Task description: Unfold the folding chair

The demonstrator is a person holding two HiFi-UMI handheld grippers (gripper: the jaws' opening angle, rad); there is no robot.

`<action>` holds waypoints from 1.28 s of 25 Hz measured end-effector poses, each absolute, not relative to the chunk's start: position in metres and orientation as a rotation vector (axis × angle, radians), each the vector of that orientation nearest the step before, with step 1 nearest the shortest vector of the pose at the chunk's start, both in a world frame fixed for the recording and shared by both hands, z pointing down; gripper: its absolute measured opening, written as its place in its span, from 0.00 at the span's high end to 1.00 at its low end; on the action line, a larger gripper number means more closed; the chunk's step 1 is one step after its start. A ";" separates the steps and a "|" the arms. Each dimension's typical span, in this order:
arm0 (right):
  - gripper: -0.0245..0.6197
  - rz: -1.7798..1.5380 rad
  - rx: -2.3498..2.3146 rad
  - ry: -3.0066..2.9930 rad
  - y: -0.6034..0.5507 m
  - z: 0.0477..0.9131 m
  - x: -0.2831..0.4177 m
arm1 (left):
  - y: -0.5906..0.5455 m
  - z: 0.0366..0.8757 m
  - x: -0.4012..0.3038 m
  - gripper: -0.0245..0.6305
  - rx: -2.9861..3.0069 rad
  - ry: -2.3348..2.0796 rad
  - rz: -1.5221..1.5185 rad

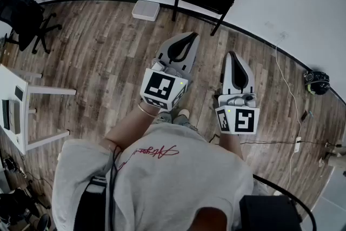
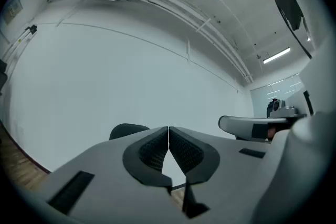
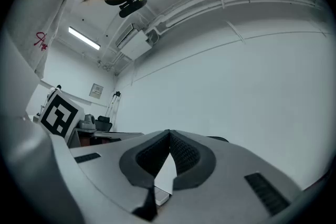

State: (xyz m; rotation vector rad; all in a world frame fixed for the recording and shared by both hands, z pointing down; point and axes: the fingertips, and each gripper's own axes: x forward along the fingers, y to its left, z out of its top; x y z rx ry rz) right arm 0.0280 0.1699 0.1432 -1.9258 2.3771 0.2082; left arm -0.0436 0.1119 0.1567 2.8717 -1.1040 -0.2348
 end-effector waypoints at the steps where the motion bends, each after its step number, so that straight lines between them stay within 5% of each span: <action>1: 0.94 0.209 -1.926 2.381 0.170 0.144 0.026 | 0.113 0.157 -0.043 0.94 2.875 -1.101 -0.232; 19: 0.94 0.269 -1.970 2.386 0.165 0.147 0.019 | 0.111 0.164 -0.043 0.94 2.892 -1.123 -0.185; 32: 0.94 0.300 -1.982 2.438 0.138 0.163 0.076 | 0.079 0.178 0.012 0.94 2.877 -1.199 -0.160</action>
